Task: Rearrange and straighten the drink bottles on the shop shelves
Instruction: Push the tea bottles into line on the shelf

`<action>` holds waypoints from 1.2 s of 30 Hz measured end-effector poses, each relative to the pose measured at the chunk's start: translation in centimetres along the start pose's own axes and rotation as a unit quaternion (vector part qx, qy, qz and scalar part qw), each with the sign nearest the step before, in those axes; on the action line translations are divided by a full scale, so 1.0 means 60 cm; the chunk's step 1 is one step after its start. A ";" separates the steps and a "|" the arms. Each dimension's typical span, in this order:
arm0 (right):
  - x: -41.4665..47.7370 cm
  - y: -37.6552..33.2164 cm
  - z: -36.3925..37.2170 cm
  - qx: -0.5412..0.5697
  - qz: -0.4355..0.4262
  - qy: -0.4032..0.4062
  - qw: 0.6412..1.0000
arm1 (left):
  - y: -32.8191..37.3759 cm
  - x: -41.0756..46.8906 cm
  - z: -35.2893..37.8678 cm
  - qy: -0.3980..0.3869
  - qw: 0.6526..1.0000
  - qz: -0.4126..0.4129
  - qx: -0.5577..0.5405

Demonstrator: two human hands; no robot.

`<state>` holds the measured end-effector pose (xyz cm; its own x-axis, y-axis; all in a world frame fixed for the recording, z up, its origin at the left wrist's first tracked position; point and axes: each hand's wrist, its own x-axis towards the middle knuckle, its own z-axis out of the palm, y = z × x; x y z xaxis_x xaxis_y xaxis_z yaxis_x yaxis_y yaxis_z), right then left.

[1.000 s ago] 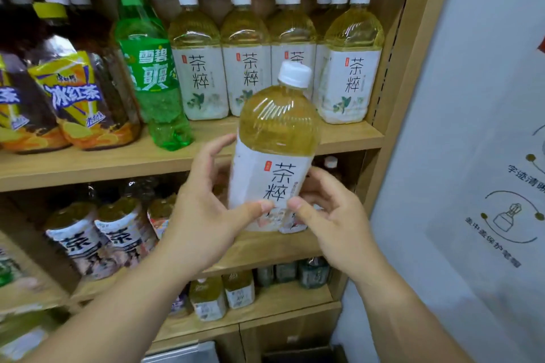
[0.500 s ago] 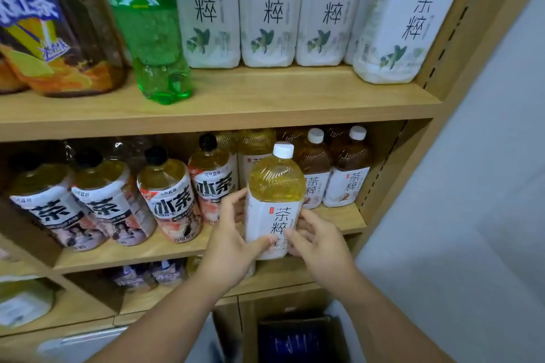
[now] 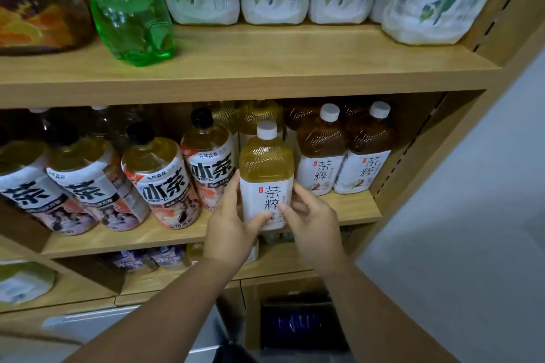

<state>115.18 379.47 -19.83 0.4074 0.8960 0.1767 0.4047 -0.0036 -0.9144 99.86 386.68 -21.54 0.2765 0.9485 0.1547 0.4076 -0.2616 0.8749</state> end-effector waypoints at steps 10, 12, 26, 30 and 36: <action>-0.024 0.003 0.011 0.045 0.008 0.011 0.999 | 0.013 -0.034 -0.016 0.073 0.993 0.025 0.090; -0.014 0.005 0.019 0.043 0.007 0.022 0.999 | 0.018 -0.022 -0.016 0.077 0.992 0.026 0.092; 0.069 0.023 0.067 0.028 0.120 0.204 0.971 | 0.054 0.053 0.054 0.156 0.979 -0.085 0.099; 0.068 0.023 0.069 0.006 0.129 0.203 0.971 | 0.053 0.053 0.048 0.136 0.984 -0.074 0.090; 0.040 0.002 0.048 0.032 0.116 0.190 0.974 | 0.050 0.023 -0.003 0.084 0.991 -0.042 0.100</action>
<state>113.83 382.91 -20.58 0.7598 0.6460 0.0736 0.2185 -0.1470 -0.9647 101.31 387.26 -18.62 0.0930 0.9803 0.1742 0.5918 -0.1951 0.7822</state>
